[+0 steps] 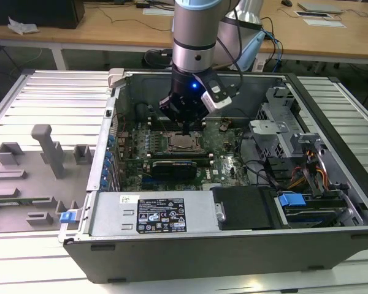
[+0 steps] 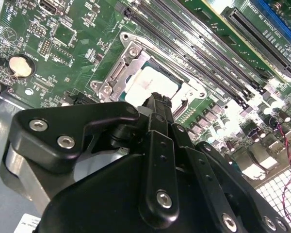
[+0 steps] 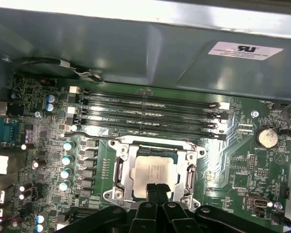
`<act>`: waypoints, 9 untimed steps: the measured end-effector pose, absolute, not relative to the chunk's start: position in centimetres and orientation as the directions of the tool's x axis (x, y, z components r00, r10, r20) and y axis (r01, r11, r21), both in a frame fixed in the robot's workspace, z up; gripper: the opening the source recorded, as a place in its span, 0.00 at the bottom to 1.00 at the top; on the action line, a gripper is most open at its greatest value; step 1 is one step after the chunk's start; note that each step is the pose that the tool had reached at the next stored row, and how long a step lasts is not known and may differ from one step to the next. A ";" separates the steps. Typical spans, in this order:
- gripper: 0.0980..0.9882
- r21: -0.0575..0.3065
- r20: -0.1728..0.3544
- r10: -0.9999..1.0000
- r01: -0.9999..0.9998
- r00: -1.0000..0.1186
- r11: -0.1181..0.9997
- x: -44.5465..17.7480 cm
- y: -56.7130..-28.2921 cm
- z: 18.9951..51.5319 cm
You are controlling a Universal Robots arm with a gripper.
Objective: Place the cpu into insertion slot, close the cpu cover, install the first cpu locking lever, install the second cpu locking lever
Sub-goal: 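Install the first cpu locking lever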
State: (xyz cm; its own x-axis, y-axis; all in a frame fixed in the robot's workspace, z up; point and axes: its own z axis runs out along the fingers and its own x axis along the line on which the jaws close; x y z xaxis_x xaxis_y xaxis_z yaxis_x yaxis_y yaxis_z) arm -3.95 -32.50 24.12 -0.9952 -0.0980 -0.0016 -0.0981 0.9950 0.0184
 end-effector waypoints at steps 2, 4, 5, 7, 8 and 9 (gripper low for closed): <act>0.01 0.018 -0.002 -0.098 -0.098 -0.995 0.995 -4.3 -32.5 24.1; 0.01 0.018 -0.003 -0.098 -0.098 -0.995 0.995 -4.6 -32.5 24.1; 0.01 0.018 -0.003 -0.098 -0.098 -0.995 0.995 -4.8 -32.5 24.1; 0.01 0.018 -0.004 -0.098 -0.098 -0.995 0.995 -5.2 -32.5 24.1; 0.01 0.018 -0.004 -0.098 -0.098 -0.995 0.995 -5.4 -32.5 24.1; 0.01 0.018 -0.004 -0.098 -0.098 -0.995 0.995 -5.5 -32.5 24.1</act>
State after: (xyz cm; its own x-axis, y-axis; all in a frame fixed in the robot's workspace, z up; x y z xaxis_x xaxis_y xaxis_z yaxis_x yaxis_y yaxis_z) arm -5.51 -32.50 24.11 -0.9952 -0.0981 -0.0041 -0.0982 0.9950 0.0182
